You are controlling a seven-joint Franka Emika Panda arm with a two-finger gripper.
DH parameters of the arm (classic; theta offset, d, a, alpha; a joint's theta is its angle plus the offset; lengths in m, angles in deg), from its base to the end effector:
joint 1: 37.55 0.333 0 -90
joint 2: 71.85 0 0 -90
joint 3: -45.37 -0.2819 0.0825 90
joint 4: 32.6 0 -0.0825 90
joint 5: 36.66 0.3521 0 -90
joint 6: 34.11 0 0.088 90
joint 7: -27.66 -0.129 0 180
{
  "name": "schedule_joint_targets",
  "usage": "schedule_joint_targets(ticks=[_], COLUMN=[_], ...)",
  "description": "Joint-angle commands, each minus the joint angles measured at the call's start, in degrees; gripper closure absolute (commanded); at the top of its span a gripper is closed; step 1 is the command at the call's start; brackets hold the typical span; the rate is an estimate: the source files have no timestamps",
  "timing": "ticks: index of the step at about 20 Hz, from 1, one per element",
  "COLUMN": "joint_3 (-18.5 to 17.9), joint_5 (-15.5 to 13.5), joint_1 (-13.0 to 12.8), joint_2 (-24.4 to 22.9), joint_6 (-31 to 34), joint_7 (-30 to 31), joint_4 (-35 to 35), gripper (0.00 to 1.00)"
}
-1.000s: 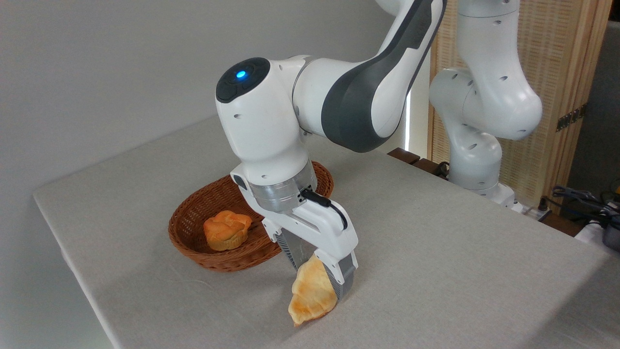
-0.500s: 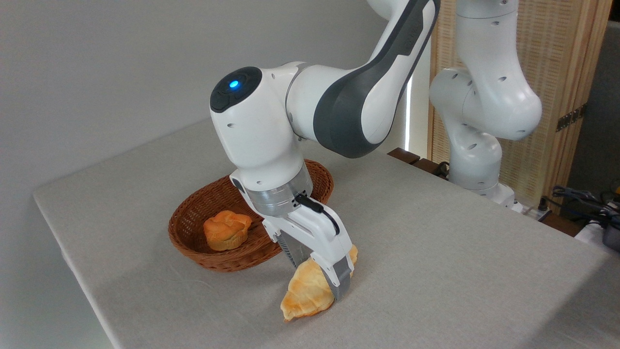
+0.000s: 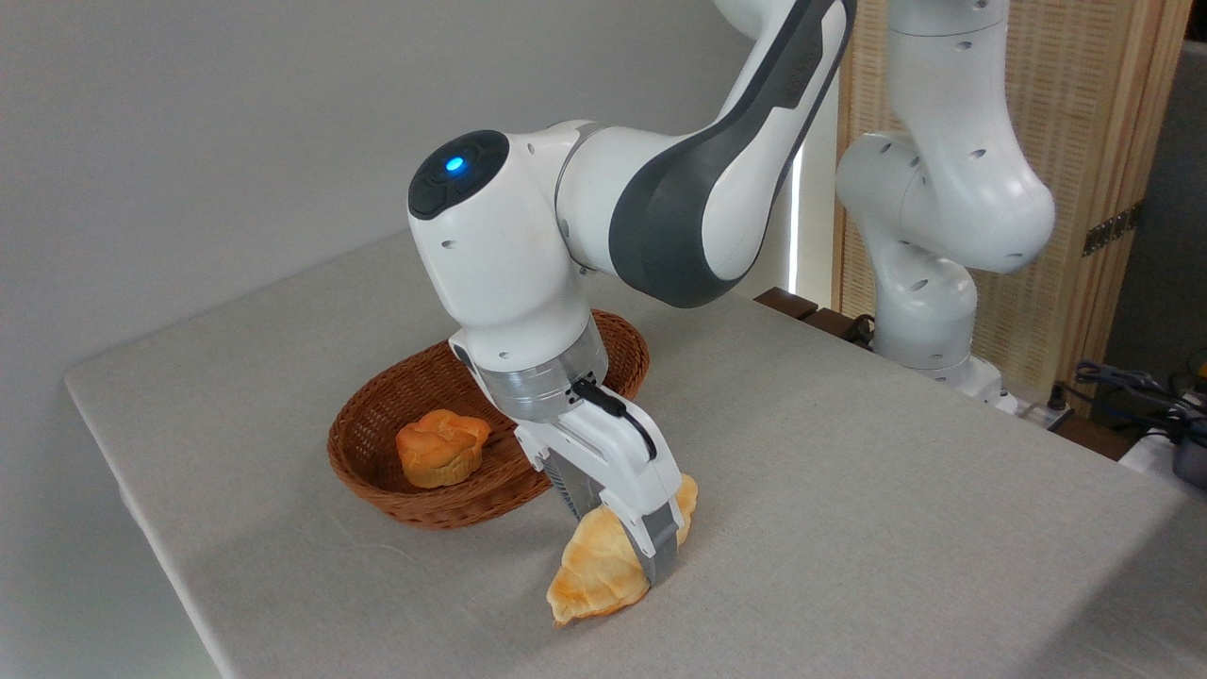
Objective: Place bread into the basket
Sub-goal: 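Close the gripper on the end of the golden bread slice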
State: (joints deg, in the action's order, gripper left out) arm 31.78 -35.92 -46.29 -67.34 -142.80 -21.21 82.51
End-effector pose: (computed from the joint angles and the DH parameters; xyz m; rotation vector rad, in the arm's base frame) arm 0.5113 0.0437 0.3630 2.8445 -1.1569 -0.2802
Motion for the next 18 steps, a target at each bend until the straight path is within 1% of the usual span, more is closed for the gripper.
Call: schedule_joint_targets(ticks=[1, 11, 16, 18], joint_3=[-0.3, -0.3, -0.3, -0.21], joint_5=[0.76, 0.58, 0.05, -0.91], joint_1=[-0.31, -0.31, -0.22, -0.31], joint_2=[-0.12, -0.38, -1.61, -2.66], joint_6=[1.2, 1.64, 3.13, 6.11], joint_7=[-0.7, -0.7, -0.78, -0.87], joint_4=[-0.5, -0.94, -4.18, -6.46], gripper=[0.56, 0.56, 0.55, 0.55])
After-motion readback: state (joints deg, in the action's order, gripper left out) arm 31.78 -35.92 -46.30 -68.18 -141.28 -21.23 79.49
